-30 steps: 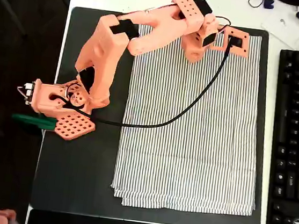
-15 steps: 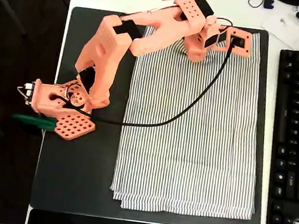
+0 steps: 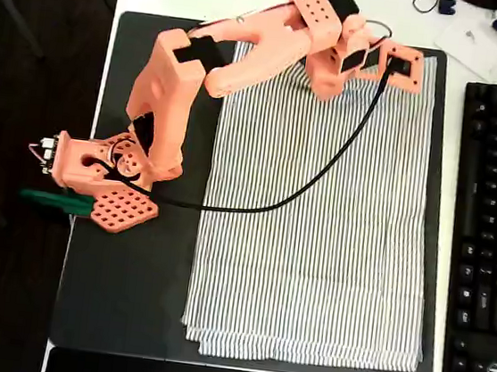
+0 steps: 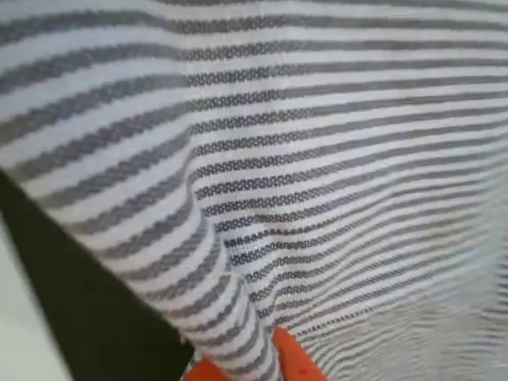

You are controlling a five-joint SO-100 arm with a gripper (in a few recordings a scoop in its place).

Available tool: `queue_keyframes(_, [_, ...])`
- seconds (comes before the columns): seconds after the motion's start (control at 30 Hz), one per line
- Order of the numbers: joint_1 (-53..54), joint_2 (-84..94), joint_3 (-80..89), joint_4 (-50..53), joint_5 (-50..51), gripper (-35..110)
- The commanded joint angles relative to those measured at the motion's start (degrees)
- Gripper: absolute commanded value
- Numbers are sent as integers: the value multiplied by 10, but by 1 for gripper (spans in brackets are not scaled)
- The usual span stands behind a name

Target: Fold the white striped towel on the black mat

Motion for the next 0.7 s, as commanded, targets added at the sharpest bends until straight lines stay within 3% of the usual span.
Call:
queue_keyframes(0.0, [-7,47,-58,34,-3,0])
queue_keyframes(0.3, [69,121,-113,113,-59,0])
queue_keyframes(0.67, [249,264,52,107,-181,0])
